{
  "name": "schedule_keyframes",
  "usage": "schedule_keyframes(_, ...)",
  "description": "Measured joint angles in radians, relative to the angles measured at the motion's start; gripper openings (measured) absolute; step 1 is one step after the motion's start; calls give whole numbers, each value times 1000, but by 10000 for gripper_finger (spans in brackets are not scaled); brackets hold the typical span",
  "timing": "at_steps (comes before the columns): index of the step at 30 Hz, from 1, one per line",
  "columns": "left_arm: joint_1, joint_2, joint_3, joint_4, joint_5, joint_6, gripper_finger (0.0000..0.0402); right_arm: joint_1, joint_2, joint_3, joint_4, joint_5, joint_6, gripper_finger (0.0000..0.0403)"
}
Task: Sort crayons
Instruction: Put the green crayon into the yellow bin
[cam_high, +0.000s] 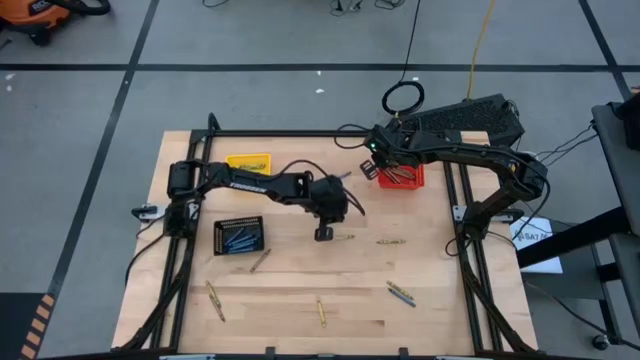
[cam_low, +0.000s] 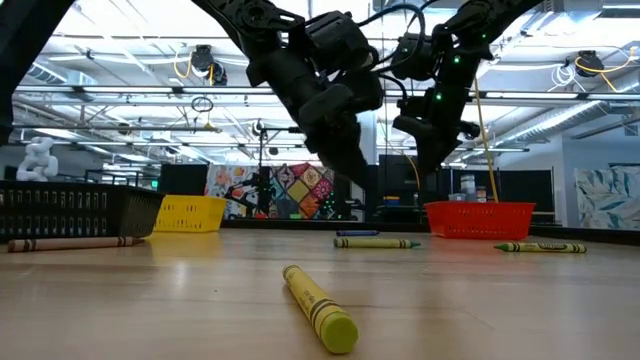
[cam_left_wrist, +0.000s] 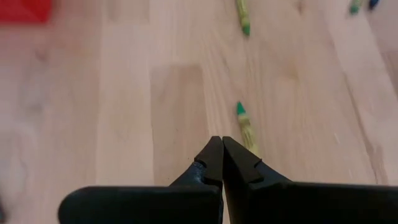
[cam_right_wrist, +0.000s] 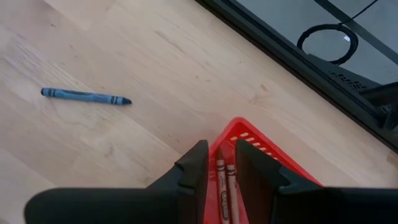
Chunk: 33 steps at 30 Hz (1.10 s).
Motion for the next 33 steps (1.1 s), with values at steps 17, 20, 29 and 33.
schedule_keyframes(17,1,0,0,81,-99,-26,0,0,0,0,104,0,0,68)
schedule_keyframes(20,3,0,0,81,-124,-26,0,0,0,0,106,0,0,68)
schedule_keyframes(29,2,0,0,92,-174,-24,0,0,0,0,105,0,0,68)
schedule_keyframes(33,1,0,0,99,-154,-24,0,0,0,0,105,0,0,68)
